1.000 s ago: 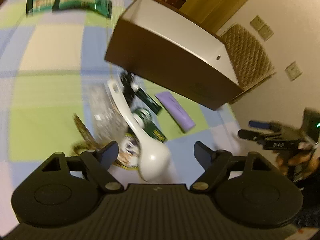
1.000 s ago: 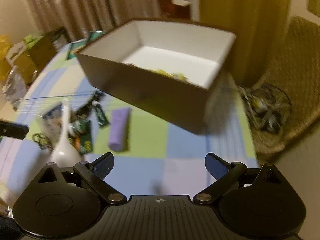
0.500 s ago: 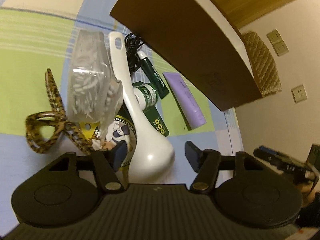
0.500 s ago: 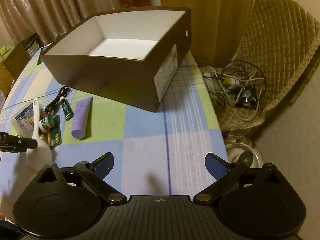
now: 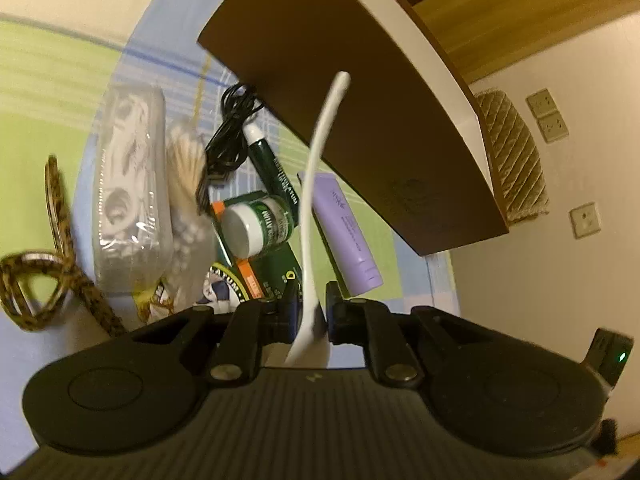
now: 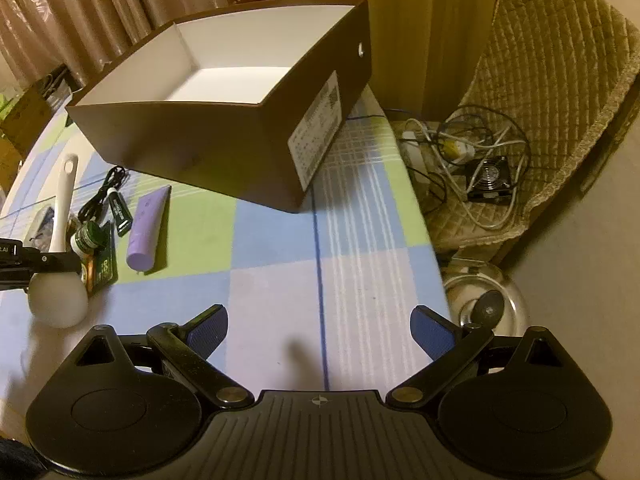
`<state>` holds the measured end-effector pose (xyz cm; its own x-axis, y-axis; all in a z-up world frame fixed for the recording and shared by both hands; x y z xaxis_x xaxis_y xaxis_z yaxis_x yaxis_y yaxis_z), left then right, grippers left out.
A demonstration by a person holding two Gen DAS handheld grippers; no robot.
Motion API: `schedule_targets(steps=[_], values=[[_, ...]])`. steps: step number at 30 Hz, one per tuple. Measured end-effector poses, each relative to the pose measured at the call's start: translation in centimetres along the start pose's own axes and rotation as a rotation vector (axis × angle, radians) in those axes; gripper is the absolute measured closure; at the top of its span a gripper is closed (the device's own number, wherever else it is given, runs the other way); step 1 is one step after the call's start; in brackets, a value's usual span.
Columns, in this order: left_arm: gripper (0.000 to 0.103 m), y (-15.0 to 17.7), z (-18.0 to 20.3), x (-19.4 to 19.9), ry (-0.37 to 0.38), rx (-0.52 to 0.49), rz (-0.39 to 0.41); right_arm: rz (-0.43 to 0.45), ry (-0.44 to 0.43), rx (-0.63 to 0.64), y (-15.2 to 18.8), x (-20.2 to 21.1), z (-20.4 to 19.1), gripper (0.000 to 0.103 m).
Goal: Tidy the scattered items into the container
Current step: 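Grasp the white ladle handle with the left gripper while the right gripper grasps the purple tube, then lift the ladle and purple tube with both grippers and carry them over the box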
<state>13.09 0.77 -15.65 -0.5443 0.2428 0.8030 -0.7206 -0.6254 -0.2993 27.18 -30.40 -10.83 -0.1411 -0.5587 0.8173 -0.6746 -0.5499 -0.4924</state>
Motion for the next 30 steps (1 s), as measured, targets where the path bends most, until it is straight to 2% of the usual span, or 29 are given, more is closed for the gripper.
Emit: schedule_targets(steps=[7,16,19,21,22,23,24,30], values=[[0.094,-0.5,0.5,3.3,0.022,0.011,0.056,0.007,-0.075,0.033,-0.8,-1.2,-2.3,0.008],[0.094,-1.9,0.9,8.9,-0.042,-0.016,0.162,-0.001,-0.174,0.173,-2.5,-5.2,-8.1,0.008],[0.094,-2.1,0.9,10.6,-0.068,-0.024,0.198,-0.006,-0.206,0.204,-3.2,-6.8,-9.9,0.026],[0.094,-2.2,0.6,11.6,-0.073,-0.019,0.216,-0.012,-0.217,0.222,-3.6,-7.9,-10.8,0.029],[0.094,-2.2,0.5,11.9,-0.077,-0.017,0.224,-0.012,-0.219,0.233,-3.9,-8.4,-11.3,0.034],[0.094,-2.2,0.3,12.3,-0.084,-0.016,0.232,-0.017,-0.217,0.244,-4.1,-9.1,-11.7,0.044],[0.094,-2.3,0.1,12.5,-0.091,-0.016,0.238,-0.025,-0.211,0.252,-4.3,-9.7,-12.1,0.049],[0.094,-2.3,-1.4,13.4,-0.145,-0.012,0.262,-0.046,-0.184,0.271,-5.0,-12.6,-12.8,0.05]])
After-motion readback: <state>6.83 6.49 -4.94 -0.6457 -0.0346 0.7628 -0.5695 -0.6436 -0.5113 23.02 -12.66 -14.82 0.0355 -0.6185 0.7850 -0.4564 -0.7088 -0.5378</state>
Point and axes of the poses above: each gripper's, at about its wrist camera, not at the fingertips, and x roughly against the way its jaws point, z to its right, y to its underside, the point moved 2 cm from there along -x, roughly the way its jaws point, and after that the axes turned 11 degrees about -y, right-handed, at the moved point
